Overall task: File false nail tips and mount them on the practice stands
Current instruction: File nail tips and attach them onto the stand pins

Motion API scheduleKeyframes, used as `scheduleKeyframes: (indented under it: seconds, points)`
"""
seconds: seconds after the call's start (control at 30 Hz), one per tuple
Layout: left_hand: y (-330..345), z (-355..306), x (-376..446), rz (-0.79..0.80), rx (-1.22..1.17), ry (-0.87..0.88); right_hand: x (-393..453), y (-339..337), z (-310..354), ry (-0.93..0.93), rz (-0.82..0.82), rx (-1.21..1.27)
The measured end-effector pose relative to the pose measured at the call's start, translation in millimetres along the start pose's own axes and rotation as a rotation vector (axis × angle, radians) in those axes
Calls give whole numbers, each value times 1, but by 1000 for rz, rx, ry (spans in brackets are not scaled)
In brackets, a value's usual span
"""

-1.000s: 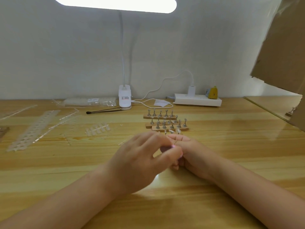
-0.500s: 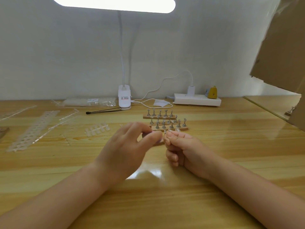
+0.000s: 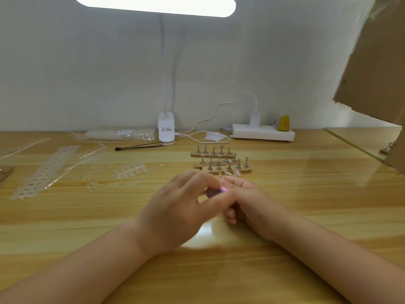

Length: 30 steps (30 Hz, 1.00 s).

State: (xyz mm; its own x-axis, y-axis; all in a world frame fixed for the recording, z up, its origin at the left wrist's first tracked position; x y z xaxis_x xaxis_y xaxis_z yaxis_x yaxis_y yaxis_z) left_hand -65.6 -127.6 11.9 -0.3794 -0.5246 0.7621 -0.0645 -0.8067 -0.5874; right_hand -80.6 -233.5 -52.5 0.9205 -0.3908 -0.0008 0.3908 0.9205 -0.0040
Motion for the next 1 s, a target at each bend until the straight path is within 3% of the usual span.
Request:
scheduleKeyframes:
  seconds: [0.13, 0.3, 0.43, 0.6, 0.77, 0.87, 0.93, 1.0]
  points:
    - [-8, 23, -4, -17, 11, -107, 0, -1, 1, 0, 11, 95]
    - [-4, -5, 3, -12, -70, 34, -2, 7, 4, -22, 98, 12]
    - [-7, 24, -3, 5, -85, -138, -2, 3, 4, -4, 89, 79]
    - [-5, -4, 2, -50, -122, 0, -3, 10, 6, -16, 166, 38]
    - [-8, 39, -6, 34, -94, -278, -2, 5, 5, -8, 122, 109]
    - [-14, 19, 1, -58, -110, -135, -1, 3, 3, -2, 99, 110]
    - [-8, -3, 3, -36, -77, -8, -2, 4, 3, -6, 104, 61]
    - [-2, 2, 2, 29, -30, -46, -2, 4, 3, -3, 90, 31]
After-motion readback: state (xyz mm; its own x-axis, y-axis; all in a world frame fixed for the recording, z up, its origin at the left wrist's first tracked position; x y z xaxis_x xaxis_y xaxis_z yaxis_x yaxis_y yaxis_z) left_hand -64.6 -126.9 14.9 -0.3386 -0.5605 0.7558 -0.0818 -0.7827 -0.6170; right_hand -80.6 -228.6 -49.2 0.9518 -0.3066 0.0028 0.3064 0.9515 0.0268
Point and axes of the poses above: each hand's wrist, its own x-axis towards the middle knuckle, its own y-axis out of the palm, z = x × y, the point moved 9 cm from there along x, towards the middle knuckle, and after that the axes turned 3 degrees about -x, right-handed, at the moved point
